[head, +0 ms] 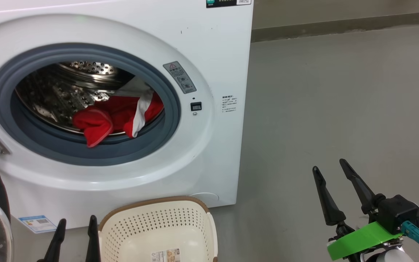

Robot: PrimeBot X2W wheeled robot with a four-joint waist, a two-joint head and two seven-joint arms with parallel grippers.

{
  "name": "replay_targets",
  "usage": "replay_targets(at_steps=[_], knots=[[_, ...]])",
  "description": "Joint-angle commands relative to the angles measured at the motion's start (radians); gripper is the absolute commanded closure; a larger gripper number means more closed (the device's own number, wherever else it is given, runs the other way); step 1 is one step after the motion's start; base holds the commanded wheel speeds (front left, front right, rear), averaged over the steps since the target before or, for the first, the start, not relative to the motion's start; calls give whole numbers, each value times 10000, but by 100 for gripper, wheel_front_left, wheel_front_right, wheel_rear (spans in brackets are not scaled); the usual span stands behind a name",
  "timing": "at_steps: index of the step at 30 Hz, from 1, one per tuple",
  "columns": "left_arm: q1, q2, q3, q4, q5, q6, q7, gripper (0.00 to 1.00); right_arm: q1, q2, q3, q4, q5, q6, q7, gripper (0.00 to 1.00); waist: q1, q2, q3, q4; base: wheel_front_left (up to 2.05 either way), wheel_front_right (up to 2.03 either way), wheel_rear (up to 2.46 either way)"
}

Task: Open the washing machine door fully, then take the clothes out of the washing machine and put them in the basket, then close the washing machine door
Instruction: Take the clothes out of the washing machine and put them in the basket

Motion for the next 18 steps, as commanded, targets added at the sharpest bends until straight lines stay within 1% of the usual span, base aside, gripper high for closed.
replay_targets(at_steps=[1,8,18], knots=[[-447,76,292,-279,44,117,-68,0,-187,-98,220,-315,-7,48,-65,0,0,0,44,38,0,0,0],[-857,-47,172,-167,45,253,-75,0,-313,-122,190,-458,-24,48,-65,0,0,0,428,202,0,0,0],[-2282,-115,48,278,-33,297,-77,0,-694,-242,81,-700,-66,48,-65,0,0,0,1277,439,0,0,0]])
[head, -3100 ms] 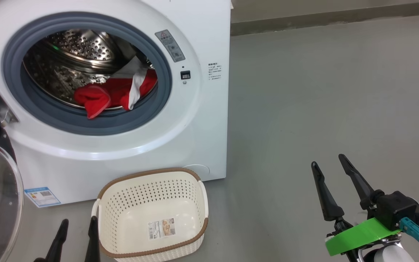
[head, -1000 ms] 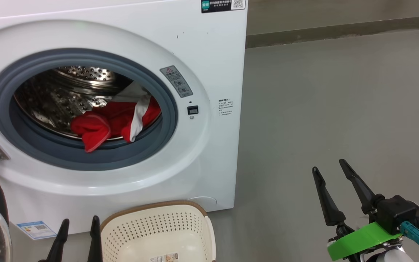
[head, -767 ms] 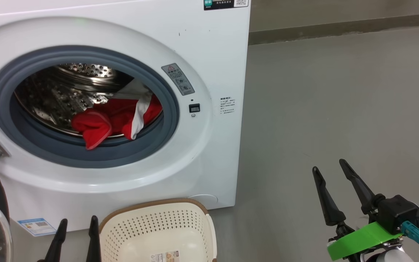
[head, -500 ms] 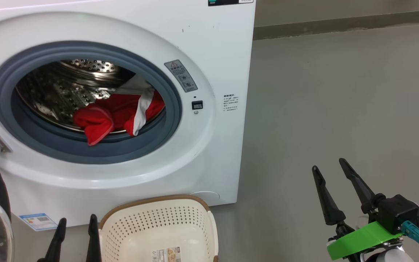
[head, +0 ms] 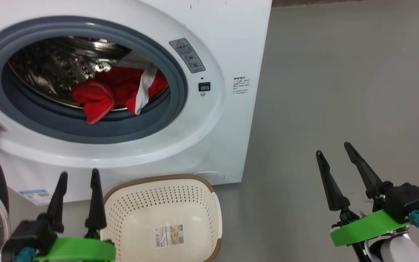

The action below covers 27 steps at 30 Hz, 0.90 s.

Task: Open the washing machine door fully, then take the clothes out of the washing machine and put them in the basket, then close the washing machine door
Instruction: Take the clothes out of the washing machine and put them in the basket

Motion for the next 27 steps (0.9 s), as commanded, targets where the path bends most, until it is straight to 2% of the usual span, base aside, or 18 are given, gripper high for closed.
replay_targets(at_steps=[1,5,15,27], knots=[[-443,83,304,-177,-23,51,-77,0,-355,-128,165,-296,-70,48,-65,0,-1,-1,299,115,0,0,0],[-1406,82,272,287,-45,78,-72,0,-592,-179,138,-430,-68,48,-65,0,-1,-1,775,155,0,0,0],[-3886,227,155,1832,-222,-193,11,0,-1254,-299,-36,-740,-126,48,-65,0,-1,-1,2100,133,0,0,0],[-7026,296,289,4389,-494,-227,25,0,-1925,-482,35,-920,3,48,-65,0,-1,-1,3484,43,0,0,0]])
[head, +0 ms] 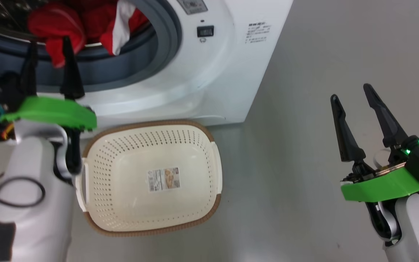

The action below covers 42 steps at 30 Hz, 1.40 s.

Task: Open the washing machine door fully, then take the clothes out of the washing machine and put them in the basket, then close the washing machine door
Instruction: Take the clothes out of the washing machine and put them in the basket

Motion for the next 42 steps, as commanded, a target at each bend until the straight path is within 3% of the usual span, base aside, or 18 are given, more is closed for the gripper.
replay_targets(at_steps=[1,20,32,37,38,39,40,42], knots=[[-540,384,325,173,-84,-23,-85,0,-165,-114,263,-295,61,48,-63,0,0,0,528,-89,0,0,0],[-3976,1068,69,3874,318,13,-107,0,-807,-217,427,-427,321,48,-63,0,0,0,1730,-615,0,0,0],[-5208,1542,-977,6038,1428,1204,1231,0,-975,-170,655,-453,670,48,-63,0,0,0,2079,-764,0,0,0],[-5341,1469,-1234,6480,1578,1400,1718,0,-1055,-181,715,-482,763,48,-63,0,0,0,2175,-791,0,0,0],[-5352,1471,-1261,6527,1586,1429,1767,44,-1066,-180,728,-482,779,48,-63,0,0,0,2193,-799,0,0,0],[-5380,1481,-1274,6547,1580,1438,1776,65,-1081,-181,743,-481,793,48,-63,0,0,0,2217,-808,0,0,0],[-5403,1488,-1299,6566,1583,1441,1780,96,-1094,-184,754,-479,806,48,-63,0,0,0,2237,-811,0,0,0],[-5430,1449,-1248,6526,1476,1373,1626,100,-1109,-180,764,-477,813,48,-63,0,0,0,2271,-803,0,0,0]])
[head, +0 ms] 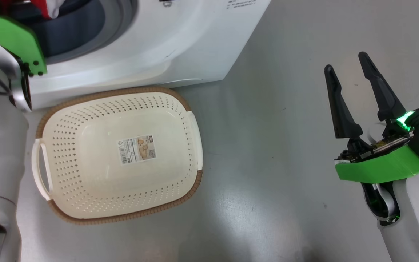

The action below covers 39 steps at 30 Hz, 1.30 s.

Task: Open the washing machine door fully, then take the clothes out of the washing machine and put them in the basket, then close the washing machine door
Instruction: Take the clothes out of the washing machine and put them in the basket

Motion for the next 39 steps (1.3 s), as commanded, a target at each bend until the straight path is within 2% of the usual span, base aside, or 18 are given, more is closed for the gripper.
replay_targets(at_steps=[1,5,11,19,32,39], knots=[[-162,458,108,-223,-36,-3,-173,100,84,-56,197,-264,91,48,-63,0,0,0,20,16,0,0,0],[-147,437,235,-322,-262,-129,-619,100,90,-56,208,-223,104,48,-63,0,0,0,32,53,0,0,0],[106,353,645,-548,-847,-552,-1428,100,98,-99,189,-165,200,48,-63,0,0,0,-50,151,0,0,0],[731,404,604,-1163,-861,-785,-1861,100,124,-76,44,-357,75,48,-63,0,0,0,-213,268,0,0,0],[3276,367,1146,-5053,-590,-712,-1907,100,306,-28,142,-207,-37,48,-63,0,0,0,-895,533,0,0,0],[4670,333,1494,-6540,-387,-758,-1908,100,460,29,195,-100,-82,48,-63,0,0,0,-1452,601,0,0,0]])
